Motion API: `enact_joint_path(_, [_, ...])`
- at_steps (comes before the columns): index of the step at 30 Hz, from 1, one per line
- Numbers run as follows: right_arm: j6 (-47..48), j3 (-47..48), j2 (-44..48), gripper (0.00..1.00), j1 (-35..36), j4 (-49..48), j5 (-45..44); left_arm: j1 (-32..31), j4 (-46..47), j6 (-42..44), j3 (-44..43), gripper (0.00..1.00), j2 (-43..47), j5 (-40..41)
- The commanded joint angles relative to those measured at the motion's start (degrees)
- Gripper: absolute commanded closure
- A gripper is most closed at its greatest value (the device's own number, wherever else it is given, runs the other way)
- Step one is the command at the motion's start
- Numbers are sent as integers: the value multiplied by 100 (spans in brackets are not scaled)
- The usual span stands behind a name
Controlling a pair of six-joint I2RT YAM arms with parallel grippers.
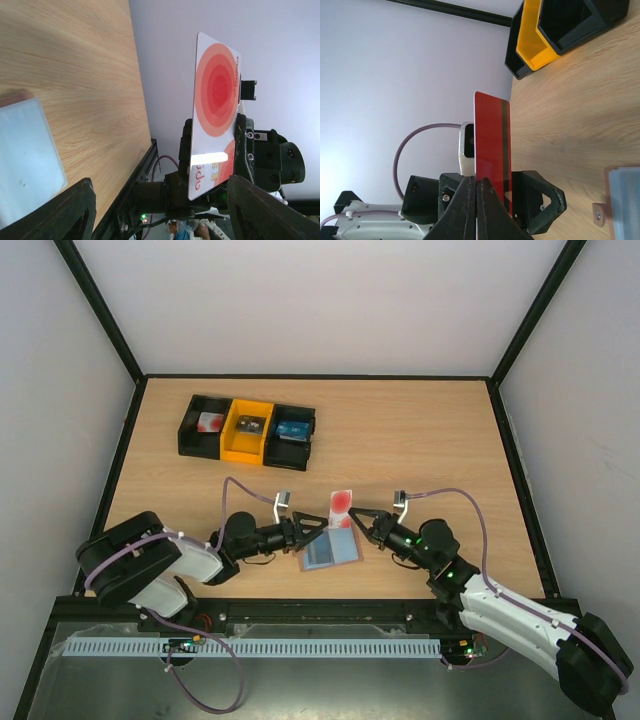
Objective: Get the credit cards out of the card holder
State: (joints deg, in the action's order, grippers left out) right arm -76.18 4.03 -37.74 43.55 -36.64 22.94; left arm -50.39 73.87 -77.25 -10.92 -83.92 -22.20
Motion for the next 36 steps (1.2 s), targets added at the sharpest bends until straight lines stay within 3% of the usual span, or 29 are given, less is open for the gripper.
enact_joint_path(1, [-159,197,21,98,83,-225,-15,-37,1593,-299,-111,29,-289,112])
enact_joint_path(4, [-195,192,16,98,148,-264,-34,-34,1720,-360,-197,31,-447,110])
enact_joint_path(9, [-162,187,-51,98,240,-280,-95,-33,2237,-555,-225,48,-683,48])
enact_joint_path(14, [-164,177,-212,98,339,-372,-87,-36,2283,-524,-270,56,-682,-43])
enact_joint_path(21, [-97,139,-254,98,603,-277,-251,-11,1897,-247,-142,96,-286,33])
enact_joint_path(27, [59,49,-59,94,633,-120,-115,86,1277,200,-104,97,330,-150])
enact_joint_path(32, [908,490,555,73,630,1322,-156,229,489,668,-113,97,910,-586])
enact_joint_path(36, [1702,973,1075,64,632,2636,-191,363,-304,1041,-219,97,1345,-1242])
